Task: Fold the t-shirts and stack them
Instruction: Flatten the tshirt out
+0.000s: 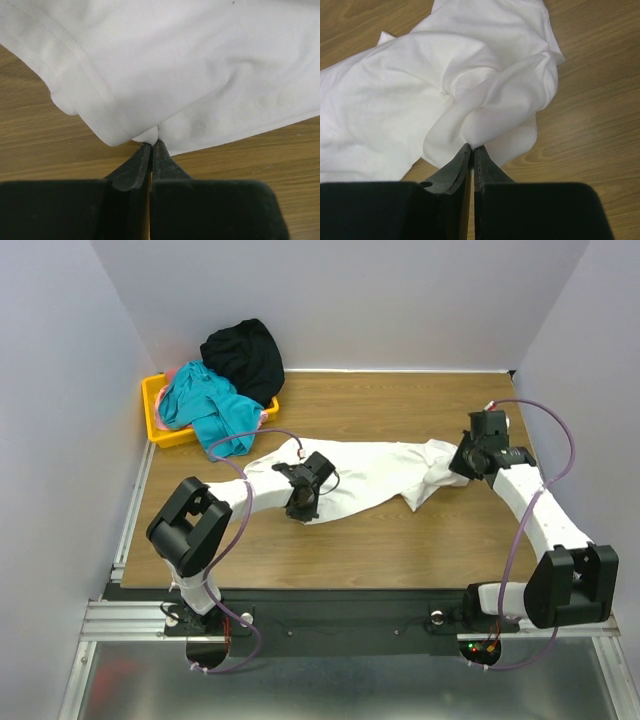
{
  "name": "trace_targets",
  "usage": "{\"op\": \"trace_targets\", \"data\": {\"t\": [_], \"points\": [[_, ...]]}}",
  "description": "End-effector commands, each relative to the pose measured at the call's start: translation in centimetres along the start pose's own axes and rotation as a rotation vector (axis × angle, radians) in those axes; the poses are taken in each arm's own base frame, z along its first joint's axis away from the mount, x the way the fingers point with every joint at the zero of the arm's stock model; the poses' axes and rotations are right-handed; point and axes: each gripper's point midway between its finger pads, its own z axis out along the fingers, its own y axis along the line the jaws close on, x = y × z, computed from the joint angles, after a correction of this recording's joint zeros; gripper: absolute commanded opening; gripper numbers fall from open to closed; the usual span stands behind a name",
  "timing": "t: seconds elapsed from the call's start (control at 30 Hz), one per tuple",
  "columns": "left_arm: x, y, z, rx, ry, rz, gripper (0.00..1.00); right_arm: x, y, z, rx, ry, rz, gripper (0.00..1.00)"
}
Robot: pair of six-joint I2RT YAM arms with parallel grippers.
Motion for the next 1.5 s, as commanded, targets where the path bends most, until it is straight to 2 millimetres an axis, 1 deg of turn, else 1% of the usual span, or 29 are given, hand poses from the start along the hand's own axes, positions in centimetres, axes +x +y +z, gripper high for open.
{"op": "trace_targets", "data": {"t": [0.0, 0.1, 0.13, 0.2, 0.23, 0.27, 0.3, 0.33, 0.37, 0.4, 0.47, 0.5, 0.57, 0.6, 0.67, 0.7, 0.73, 0.83, 0.87, 0.93, 0.97, 1.03, 1.07, 1.1, 1.13, 1.17, 1.23, 1.27, 1.47], "points": [[0.9, 1.2, -0.2, -0.06, 0.023, 0.002, 0.0, -1.9, 0.5, -1.7, -0.039, -0.095, -0.002, 0.09], [-1.2, 1.7, -2.4, -0.074, -0.045, -0.036, 0.0, -2.2, -0.2, -2.7, -0.02, -0.124, -0.019, 0.11], [-2.3, 2.3, -3.8, -0.074, -0.075, -0.064, 0.0, -2.3, -0.5, -3.2, -0.017, -0.136, -0.02, 0.11], [-3.6, 3.8, -5.2, -0.091, -0.109, -0.113, 0.0, -1.5, -1.0, -3.4, -0.005, -0.116, -0.025, 0.11], [-4.2, 4.7, -6.4, -0.088, -0.137, -0.142, 0.0, -1.1, -1.0, -3.4, -0.007, -0.107, -0.026, 0.12], [-5.2, 6.7, -6.9, -0.107, -0.156, -0.205, 0.0, -0.3, -1.1, -3.4, -0.016, -0.089, -0.027, 0.13], [-6.2, 7.7, -8.2, -0.095, -0.203, -0.242, 0.0, 0.1, -1.3, -3.4, -0.016, -0.079, -0.029, 0.13], [-6.8, 8.9, -8.7, -0.097, -0.226, -0.276, 0.0, 0.6, -1.4, -3.3, -0.017, -0.068, -0.031, 0.14], [-7.3, 11.2, -9.1, -0.116, -0.243, -0.326, 0.0, 0.9, -1.4, -3.4, -0.02, -0.06, -0.031, 0.14], [-8.2, 12.4, -10.1, -0.109, -0.293, -0.358, 0.0, 1.6, -1.6, -3.2, -0.018, -0.043, -0.034, 0.16], [-8.7, 14.2, -10.8, -0.118, -0.318, -0.376, 0.0, 2.2, -1.8, -3.1, -0.016, -0.024, -0.032, 0.18], [-9.0, 15.8, -11.1, -0.136, -0.329, -0.412, 0.0, 2.2, -1.7, -3.0, -0.017, -0.019, -0.033, 0.21], [-9.0, 17.4, -11.1, -0.151, -0.328, -0.423, 0.0, 2.3, -1.7, -2.9, -0.018, -0.011, -0.037, 0.24], [-9.0, 18.7, -11.1, -0.16, -0.329, -0.458, 0.0, 2.5, -1.7, -2.7, -0.016, -0.003, -0.038, 0.29], [-9.4, 20.5, -11.2, -0.165, -0.354, -0.497, 0.0, 2.5, -1.6, -2.7, -0.014, 0.006, -0.044, 0.35], [-9.4, 20.3, -11.3, -0.154, -0.352, -0.488, 0.0, 2.5, -1.6, -2.7, -0.019, 0.009, -0.043, 0.38], [-9.7, 21.0, -11.4, -0.156, -0.367, -0.504, 0.0, 2.5, -1.4, -2.7, -0.027, 0.013, -0.049, 0.39], [-10.6, 20.8, -11.5, -0.132, -0.368, -0.486, 0.0, 2.7, -0.1, -3.1, -0.107, 0.041, -0.098, 0.47], [-11.0, 20.7, -11.6, -0.121, -0.373, -0.48, 0.0, 3.3, 1.5, -3.4, -0.189, 0.078, -0.138, 0.49], [-11.1, 20.3, -11.0, -0.098, -0.357, -0.466, 0.0, 4.3, 2.5, -3.4, -0.222, 0.127, -0.17, 0.52], [-11.2, 20.1, -10.9, -0.088, -0.352, -0.463, 0.0, 5.6, 3.0, -3.5, -0.248, 0.188, -0.192, 0.53], [-11.1, 20.0, -10.6, -0.082, -0.344, -0.459, 0.0, 6.9, 3.7, -4.0, -0.29, 0.251, -0.216, 0.55], [-11.0, 20.0, -10.5, -0.084, -0.341, -0.458, 0.0, 7.8, 4.6, -4.5, -0.35, 0.287, -0.248, 0.56], [-10.9, 20.0, -10.4, -0.082, -0.339, -0.456, 0.0, 8.3, 5.0, -4.9, -0.37, 0.3, -0.259, 0.61], [-10.8, 20.0, -10.3, -0.085, -0.335, -0.453, 0.0, 8.7, 5.6, -5.3, -0.397, 0.312, -0.27, 0.62], [-10.7, 19.9, -10.2, -0.081, -0.331, -0.448, 0.0, 9.8, 6.7, -6.3, -0.455, 0.347, -0.303, 0.64], [-10.5, 19.9, -9.9, -0.081, -0.317, -0.441, 0.0, 10.9, 7.5, -6.8, -0.467, 0.376, -0.341, 0.67], [-10.3, 19.9, -9.7, -0.077, -0.31, -0.434, 0.0, 12.3, 8.0, -7.2, -0.472, 0.407, -0.385, 0.68], [-10.1, 19.7, -9.5, -0.066, -0.305, -0.425, 0.0, 16.0, 9.5, -8.7, -0.513, 0.49, -0.466, 0.71]]}}
